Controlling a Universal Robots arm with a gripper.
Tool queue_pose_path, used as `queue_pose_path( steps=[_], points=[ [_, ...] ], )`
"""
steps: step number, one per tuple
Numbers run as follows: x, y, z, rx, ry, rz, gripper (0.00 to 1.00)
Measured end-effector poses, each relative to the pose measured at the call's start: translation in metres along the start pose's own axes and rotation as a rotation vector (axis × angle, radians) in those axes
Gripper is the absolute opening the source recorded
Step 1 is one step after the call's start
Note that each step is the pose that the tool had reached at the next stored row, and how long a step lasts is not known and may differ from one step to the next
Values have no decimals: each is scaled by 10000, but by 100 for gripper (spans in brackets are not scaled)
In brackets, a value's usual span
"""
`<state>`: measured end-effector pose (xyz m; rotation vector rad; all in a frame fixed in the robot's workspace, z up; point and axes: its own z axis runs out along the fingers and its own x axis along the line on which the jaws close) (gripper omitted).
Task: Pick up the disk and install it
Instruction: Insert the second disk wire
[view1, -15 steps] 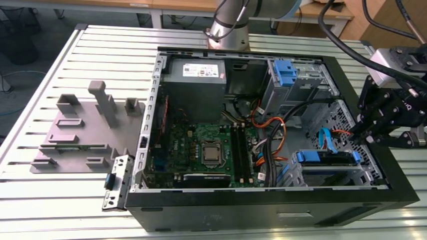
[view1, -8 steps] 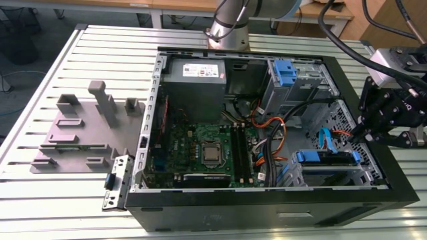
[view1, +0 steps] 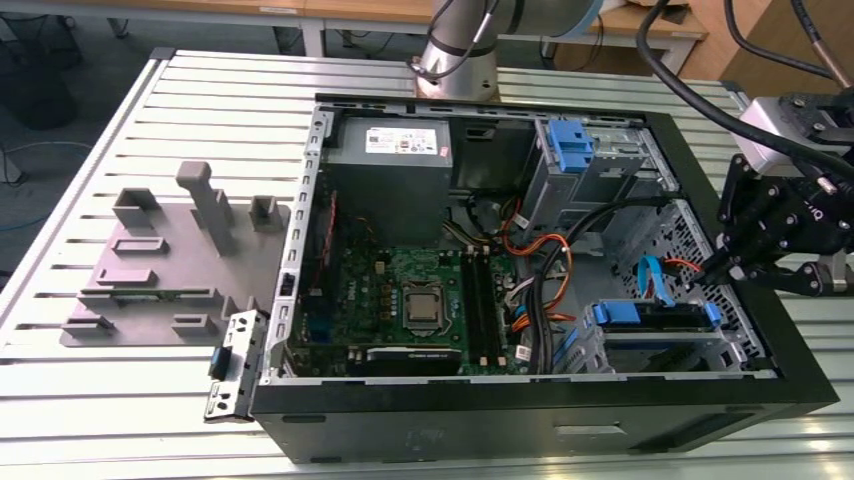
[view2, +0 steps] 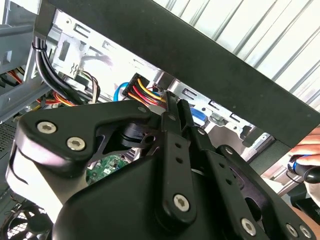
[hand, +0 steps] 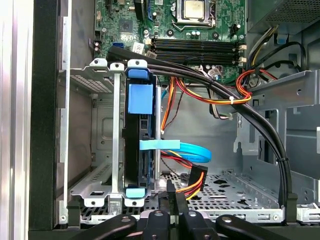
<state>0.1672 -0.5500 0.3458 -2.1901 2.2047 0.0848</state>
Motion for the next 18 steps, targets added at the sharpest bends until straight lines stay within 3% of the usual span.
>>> queue_pose_path(
  steps=[6,15,18],
  points=[
    [0,17,2,2,-3,-1,16],
    [1,160,3,89,-2,-5,16],
    [3,180,4,103,-2,-6,16]
  ],
)
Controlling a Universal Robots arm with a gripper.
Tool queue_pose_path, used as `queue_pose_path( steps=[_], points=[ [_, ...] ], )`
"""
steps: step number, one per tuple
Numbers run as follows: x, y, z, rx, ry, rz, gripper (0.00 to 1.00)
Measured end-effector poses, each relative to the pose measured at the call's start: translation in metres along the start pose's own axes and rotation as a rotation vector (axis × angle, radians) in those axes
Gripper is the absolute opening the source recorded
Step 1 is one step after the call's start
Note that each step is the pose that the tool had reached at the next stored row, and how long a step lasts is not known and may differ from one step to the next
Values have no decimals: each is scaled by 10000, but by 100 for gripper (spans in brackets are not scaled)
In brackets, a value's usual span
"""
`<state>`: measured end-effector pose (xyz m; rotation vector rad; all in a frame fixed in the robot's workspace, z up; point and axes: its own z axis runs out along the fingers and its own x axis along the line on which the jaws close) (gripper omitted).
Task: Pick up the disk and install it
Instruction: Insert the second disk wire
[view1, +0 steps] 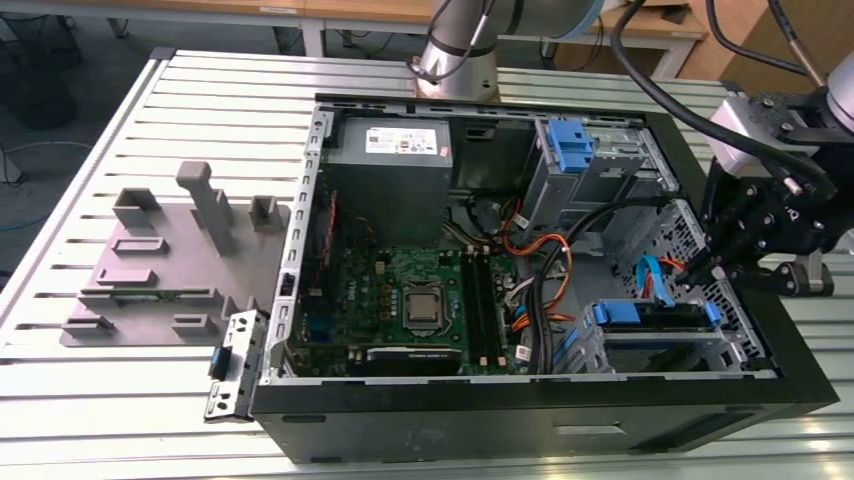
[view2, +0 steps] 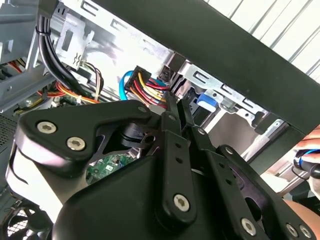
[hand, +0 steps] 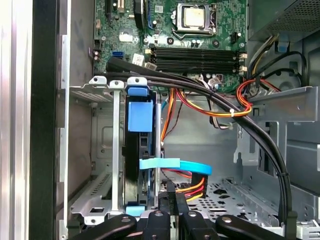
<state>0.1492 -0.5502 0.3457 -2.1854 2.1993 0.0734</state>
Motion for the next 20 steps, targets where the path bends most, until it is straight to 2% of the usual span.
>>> queue_pose_path(
  steps=[6,20],
  points=[
    [33,2,-3,6,2,-1,16],
    [58,2,-4,6,0,-1,16]
  ],
)
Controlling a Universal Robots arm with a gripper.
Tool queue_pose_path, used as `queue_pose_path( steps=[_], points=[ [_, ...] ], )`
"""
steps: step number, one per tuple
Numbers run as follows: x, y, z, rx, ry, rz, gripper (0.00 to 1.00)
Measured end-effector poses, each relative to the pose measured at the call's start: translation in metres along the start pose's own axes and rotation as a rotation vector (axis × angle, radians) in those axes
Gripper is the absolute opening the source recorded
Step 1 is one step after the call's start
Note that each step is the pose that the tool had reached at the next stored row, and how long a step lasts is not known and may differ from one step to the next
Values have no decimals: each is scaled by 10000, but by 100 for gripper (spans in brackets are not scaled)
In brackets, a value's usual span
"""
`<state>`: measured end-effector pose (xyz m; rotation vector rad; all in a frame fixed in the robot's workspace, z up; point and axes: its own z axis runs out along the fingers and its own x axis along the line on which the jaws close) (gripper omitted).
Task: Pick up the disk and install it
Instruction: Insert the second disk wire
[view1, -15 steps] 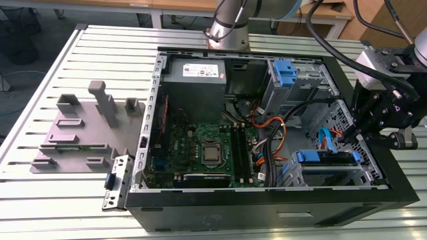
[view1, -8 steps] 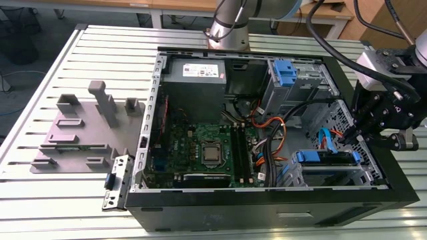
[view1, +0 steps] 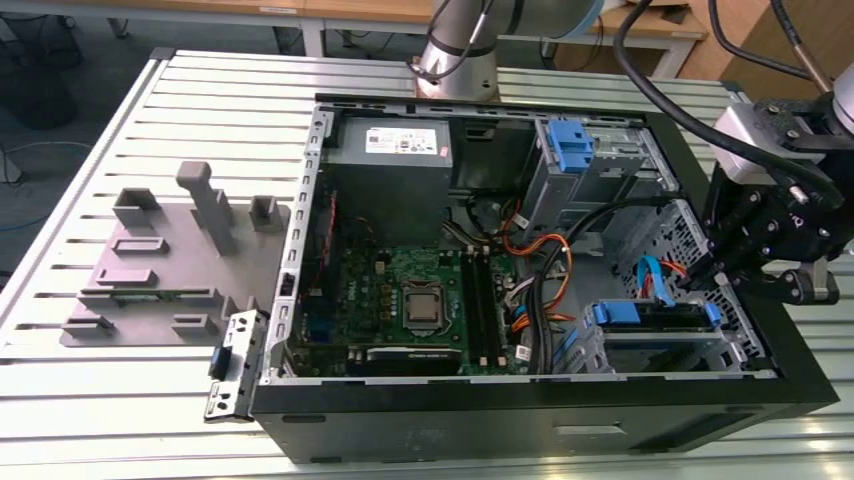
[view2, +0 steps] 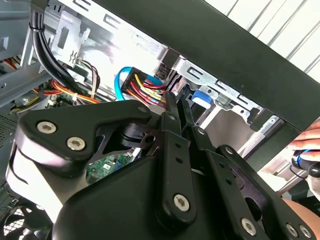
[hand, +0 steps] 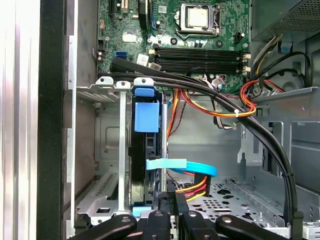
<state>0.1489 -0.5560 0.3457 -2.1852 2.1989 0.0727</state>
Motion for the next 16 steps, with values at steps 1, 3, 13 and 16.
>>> queue_pose_path(
  steps=[1,3,13,16],
  points=[
    [4,0,-1,0,1,0,16],
    [21,0,-2,0,1,0,16],
    [93,-1,-6,0,0,0,16],
    [127,-1,-8,0,1,0,16]
  ],
)
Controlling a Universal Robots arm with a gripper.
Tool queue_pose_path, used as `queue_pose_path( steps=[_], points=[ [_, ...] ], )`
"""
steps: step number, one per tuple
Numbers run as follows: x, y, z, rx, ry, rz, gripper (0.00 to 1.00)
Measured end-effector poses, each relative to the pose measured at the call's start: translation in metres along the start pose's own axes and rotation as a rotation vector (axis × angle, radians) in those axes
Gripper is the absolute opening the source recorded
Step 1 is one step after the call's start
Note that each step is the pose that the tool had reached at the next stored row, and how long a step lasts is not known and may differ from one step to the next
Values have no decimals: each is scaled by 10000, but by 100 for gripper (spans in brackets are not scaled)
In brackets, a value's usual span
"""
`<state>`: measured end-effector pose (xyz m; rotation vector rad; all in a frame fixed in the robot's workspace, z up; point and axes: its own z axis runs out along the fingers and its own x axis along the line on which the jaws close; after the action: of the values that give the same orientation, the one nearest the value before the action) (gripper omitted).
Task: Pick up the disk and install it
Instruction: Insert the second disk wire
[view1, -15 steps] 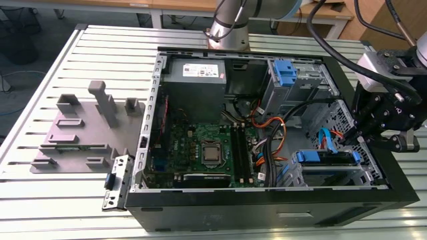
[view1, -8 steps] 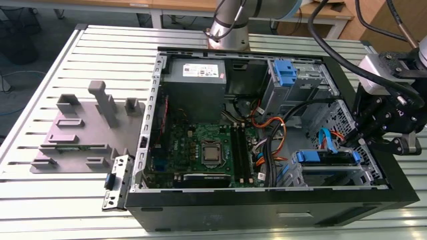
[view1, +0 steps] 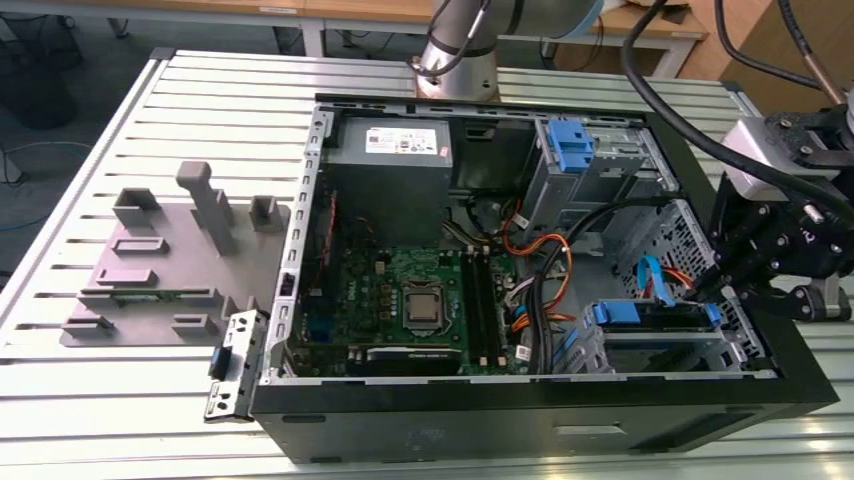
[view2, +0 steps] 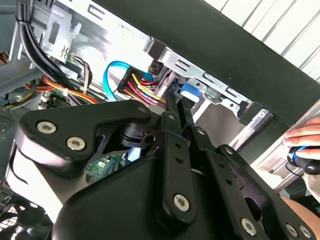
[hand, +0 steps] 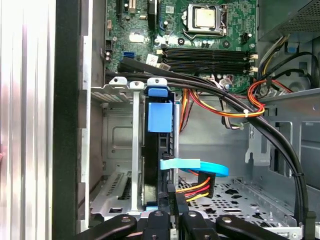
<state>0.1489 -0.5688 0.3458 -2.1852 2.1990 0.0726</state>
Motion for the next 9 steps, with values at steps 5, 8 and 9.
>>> queue_pose_path(
  steps=[5,8,9],
  points=[
    [40,0,2,0,-2,0,16],
    [58,0,11,0,-1,0,16],
    [66,-1,13,0,-1,0,16]
  ],
)
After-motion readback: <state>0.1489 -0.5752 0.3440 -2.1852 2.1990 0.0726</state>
